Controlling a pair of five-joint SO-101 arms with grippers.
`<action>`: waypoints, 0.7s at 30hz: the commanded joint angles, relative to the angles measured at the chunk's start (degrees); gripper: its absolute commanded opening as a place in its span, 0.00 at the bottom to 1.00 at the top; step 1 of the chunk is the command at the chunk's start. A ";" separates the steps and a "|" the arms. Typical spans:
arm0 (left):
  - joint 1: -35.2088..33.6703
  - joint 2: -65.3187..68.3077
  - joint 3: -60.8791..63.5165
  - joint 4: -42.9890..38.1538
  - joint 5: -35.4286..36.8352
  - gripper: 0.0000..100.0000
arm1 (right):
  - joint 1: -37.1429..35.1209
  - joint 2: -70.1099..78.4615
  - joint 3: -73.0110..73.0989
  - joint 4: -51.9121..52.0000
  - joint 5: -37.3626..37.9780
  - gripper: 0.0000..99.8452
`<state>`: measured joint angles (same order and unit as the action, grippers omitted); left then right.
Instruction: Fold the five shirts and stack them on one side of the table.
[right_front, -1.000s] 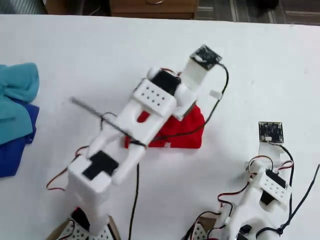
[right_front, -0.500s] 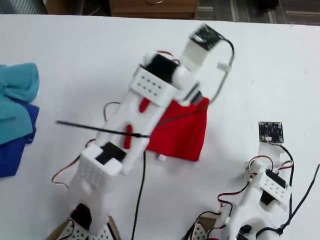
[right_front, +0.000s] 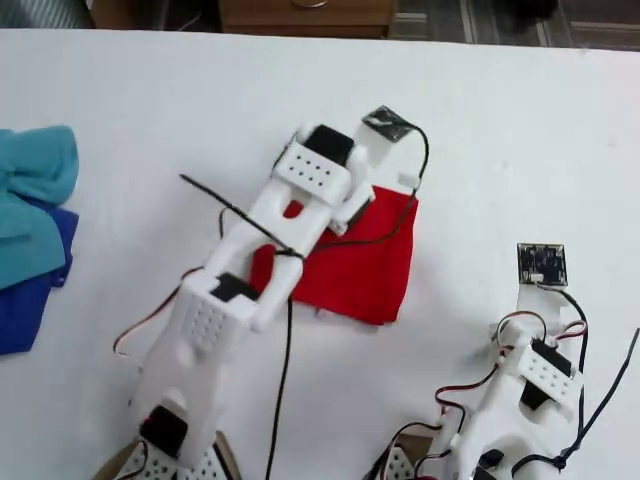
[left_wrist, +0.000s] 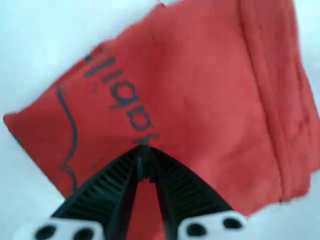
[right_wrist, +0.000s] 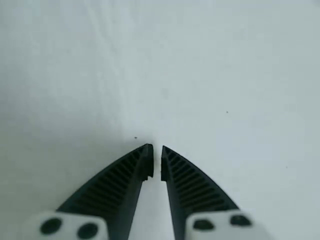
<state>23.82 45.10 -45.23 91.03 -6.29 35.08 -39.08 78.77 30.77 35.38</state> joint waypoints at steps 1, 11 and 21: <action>-1.49 1.85 -4.18 -4.57 -0.53 0.03 | 0.31 -1.54 -0.18 -1.10 0.09 0.04; -7.30 10.73 -18.33 -1.05 -1.76 0.03 | 0.31 -1.54 -0.18 -1.19 0.09 0.04; -8.35 10.20 -37.14 11.52 -1.49 0.03 | -1.63 -1.45 -7.30 5.85 -7.65 0.06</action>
<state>17.58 56.88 -78.99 100.97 -7.87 34.99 -39.08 77.80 31.21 32.48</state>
